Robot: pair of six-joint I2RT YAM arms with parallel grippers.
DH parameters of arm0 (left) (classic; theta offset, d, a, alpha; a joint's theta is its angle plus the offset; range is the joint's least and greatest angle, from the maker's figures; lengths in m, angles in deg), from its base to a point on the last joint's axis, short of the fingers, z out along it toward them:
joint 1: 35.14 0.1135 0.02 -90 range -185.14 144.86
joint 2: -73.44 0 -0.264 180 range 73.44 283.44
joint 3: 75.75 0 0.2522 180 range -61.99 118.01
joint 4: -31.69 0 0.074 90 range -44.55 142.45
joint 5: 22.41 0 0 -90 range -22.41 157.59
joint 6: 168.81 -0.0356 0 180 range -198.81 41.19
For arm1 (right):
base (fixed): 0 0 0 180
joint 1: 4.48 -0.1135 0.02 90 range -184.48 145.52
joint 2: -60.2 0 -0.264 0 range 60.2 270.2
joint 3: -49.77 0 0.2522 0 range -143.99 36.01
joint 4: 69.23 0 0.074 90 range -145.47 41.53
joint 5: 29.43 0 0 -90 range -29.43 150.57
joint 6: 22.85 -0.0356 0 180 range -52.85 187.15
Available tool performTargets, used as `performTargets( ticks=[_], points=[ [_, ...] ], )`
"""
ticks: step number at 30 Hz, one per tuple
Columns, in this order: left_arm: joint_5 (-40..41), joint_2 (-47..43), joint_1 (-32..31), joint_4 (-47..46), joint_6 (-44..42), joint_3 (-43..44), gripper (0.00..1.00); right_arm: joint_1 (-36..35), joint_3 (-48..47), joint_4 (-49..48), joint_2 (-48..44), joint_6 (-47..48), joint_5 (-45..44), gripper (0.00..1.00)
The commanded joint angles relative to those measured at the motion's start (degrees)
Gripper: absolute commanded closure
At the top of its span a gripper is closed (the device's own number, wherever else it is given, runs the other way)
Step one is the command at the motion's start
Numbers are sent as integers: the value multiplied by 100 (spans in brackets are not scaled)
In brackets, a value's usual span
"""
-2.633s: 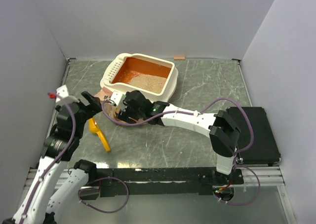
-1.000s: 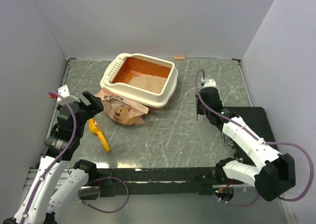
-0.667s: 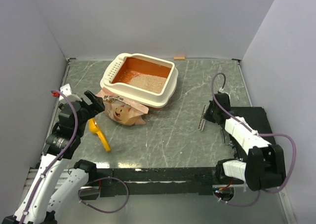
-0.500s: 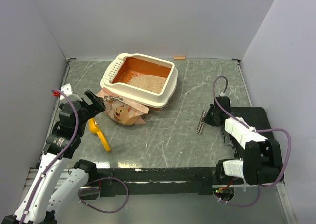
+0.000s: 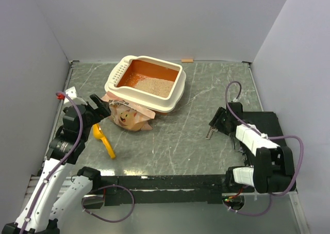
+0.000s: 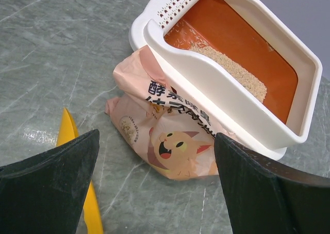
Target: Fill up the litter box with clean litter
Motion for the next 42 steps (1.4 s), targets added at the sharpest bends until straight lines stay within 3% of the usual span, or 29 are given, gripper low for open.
performTargets(
  ticks=[1,4,7,9,13,17,22,33,42],
  points=[
    [-94,29,43,-227,-93,-24,3,-41,-242,13,-678,311,409,32],
    [-112,73,60,-201,-84,-16,3,-453,-609,187,-1152,679,614,29],
    [-94,100,87,-183,-67,20,3,-1506,-1146,416,-1285,1355,404,25],
    [-94,65,87,-209,-75,-24,3,-2217,-1549,443,-1225,1541,350,24],
    [-77,38,87,-218,-84,-33,3,-2721,-2149,197,-708,1814,850,22],
    [-77,117,87,-201,-84,-16,3,-2801,-2755,-259,-66,1902,2209,19],
    [-138,152,96,-192,-110,-16,3,-2915,-3880,-348,1200,2008,3311,17],
    [-191,205,96,-201,-128,-24,3,-3372,-5549,178,3116,2201,3532,13],
    [-217,240,104,-201,-128,-24,3,-3627,-5823,267,3645,2377,3558,11]
  ],
)
